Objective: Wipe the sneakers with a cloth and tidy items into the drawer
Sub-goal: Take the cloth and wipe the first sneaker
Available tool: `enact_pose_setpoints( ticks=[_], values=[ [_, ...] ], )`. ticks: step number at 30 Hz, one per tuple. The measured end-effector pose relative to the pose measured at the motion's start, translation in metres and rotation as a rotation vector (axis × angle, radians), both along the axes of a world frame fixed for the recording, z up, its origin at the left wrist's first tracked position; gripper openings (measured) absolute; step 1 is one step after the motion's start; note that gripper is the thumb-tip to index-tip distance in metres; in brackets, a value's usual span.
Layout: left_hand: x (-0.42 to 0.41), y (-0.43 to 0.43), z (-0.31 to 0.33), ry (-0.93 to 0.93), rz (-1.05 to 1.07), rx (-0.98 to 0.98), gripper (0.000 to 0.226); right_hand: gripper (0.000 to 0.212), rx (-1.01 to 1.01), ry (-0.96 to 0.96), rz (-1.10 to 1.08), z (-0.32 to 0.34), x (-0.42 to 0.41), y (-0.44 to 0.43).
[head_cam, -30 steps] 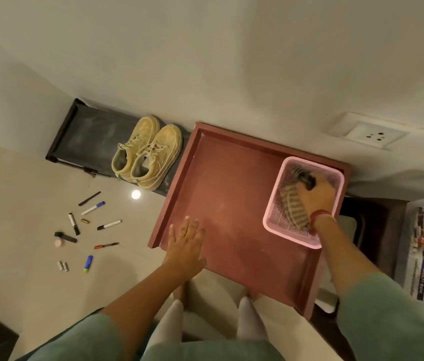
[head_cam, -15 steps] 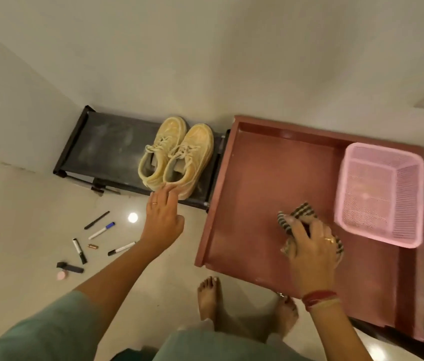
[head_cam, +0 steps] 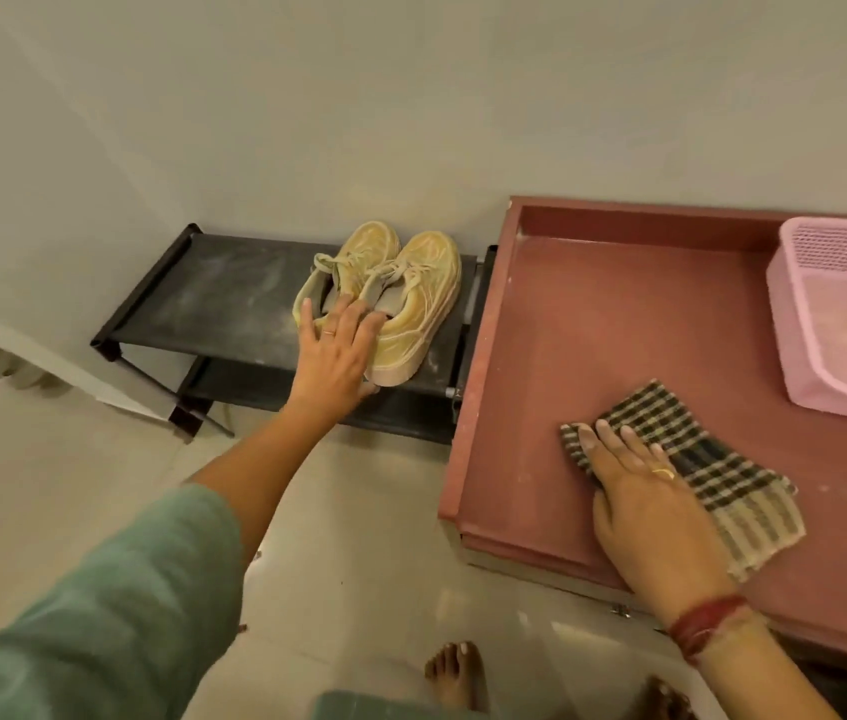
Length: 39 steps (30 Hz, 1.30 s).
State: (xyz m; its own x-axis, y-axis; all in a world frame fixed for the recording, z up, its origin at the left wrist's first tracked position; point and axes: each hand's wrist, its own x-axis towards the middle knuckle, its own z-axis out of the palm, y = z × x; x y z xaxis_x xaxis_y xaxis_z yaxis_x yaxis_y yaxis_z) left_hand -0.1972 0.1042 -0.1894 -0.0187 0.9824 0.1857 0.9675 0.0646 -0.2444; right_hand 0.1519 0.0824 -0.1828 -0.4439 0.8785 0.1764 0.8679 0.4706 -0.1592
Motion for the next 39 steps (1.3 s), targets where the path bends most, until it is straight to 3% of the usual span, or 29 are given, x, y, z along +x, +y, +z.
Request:
enact_pose_setpoints(
  ticks=[7, 11, 15, 17, 21, 25, 31, 36, 39],
  values=[
    [0.012, -0.016, 0.037, 0.059, 0.051, -0.053, 0.076, 0.056, -0.177, -0.014, -0.046, 0.003, 0.008, -0.020],
    [0.013, -0.035, 0.090, 0.069, -0.071, -0.125, 0.095, 0.056, -0.167, -0.027, -0.064, 0.010, 0.020, -0.032],
    [0.019, -0.059, 0.160, 0.017, -0.240, -0.053, 0.102, 0.063, -0.143, -0.028, -0.023, 0.014, 0.027, -0.029],
    [0.033, -0.073, 0.195, -0.076, -0.310, 0.020, 0.103, 0.059, -0.128, 0.016, -0.012, 0.016, 0.030, -0.029],
    [0.091, -0.107, 0.247, -0.450, -0.416, 0.085, 0.103, 0.029, -0.064, 0.085, -0.128, 0.021, 0.041, -0.032],
    [0.155, -0.125, 0.224, -0.726, -0.409, 0.108, 0.101, 0.025, -0.081, 0.086, -0.310, 0.026, 0.061, -0.025],
    [0.213, -0.124, 0.162, -0.946, -0.344, 0.096, 0.104, 0.026, -0.066, 0.065, -0.421, 0.024, 0.102, -0.015],
    [0.221, -0.116, 0.158, -1.041, -0.398, 0.069, 0.100, 0.014, 0.013, 0.493, -0.511, 0.053, 0.121, -0.017],
    [0.219, -0.117, 0.158, -1.024, -0.455, 0.097, 0.093, 0.021, 0.212, 0.572, -0.373, 0.085, 0.119, -0.025]
  ],
)
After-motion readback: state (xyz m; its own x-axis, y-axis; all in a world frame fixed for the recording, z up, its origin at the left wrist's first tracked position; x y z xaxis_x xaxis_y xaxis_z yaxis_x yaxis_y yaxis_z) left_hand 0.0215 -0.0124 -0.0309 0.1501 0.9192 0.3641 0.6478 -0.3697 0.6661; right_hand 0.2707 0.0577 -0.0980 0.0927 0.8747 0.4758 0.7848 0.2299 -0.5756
